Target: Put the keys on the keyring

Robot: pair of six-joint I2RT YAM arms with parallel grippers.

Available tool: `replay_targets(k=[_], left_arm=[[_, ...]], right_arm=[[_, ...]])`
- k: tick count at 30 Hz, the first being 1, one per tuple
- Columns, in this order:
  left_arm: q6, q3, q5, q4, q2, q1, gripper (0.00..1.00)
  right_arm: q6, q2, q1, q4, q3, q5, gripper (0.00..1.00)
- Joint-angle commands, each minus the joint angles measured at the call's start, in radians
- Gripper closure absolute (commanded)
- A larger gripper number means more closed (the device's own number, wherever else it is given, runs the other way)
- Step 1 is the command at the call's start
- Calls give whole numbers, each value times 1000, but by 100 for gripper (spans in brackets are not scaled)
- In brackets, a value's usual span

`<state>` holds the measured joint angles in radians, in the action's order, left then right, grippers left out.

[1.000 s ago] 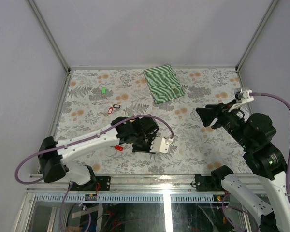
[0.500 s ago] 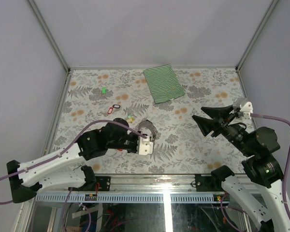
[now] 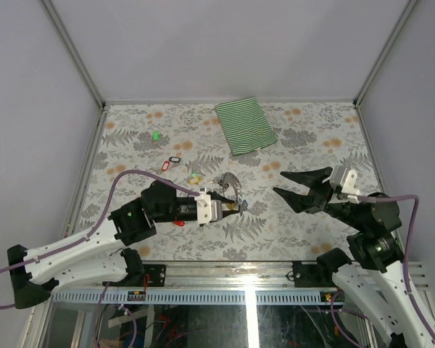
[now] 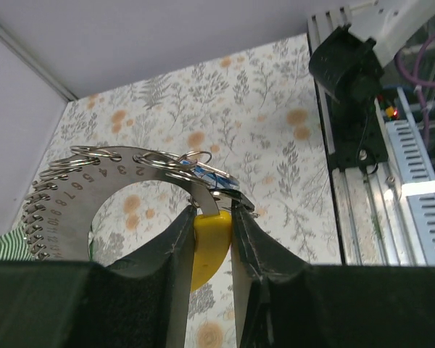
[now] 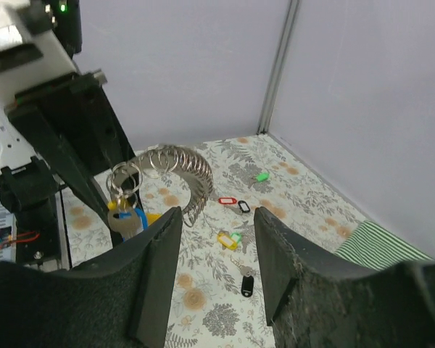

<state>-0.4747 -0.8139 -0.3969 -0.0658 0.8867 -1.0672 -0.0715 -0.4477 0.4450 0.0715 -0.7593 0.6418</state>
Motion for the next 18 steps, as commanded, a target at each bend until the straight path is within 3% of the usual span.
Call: replay_targets(k=[1, 8, 14, 18], left_arm=[[101, 30, -59, 228, -28, -8, 100], [33, 85, -132, 255, -110, -8, 100], [-183, 154, -213, 270, -216, -10, 100], [-298, 132, -197, 211, -230, -11, 100]], right_arm=[[37, 24, -2, 303, 77, 77, 50], [-63, -45, -2, 417, 77, 267, 51], [-286, -103, -1, 538, 43, 405, 65], [-376, -161, -1, 514, -20, 420, 66]])
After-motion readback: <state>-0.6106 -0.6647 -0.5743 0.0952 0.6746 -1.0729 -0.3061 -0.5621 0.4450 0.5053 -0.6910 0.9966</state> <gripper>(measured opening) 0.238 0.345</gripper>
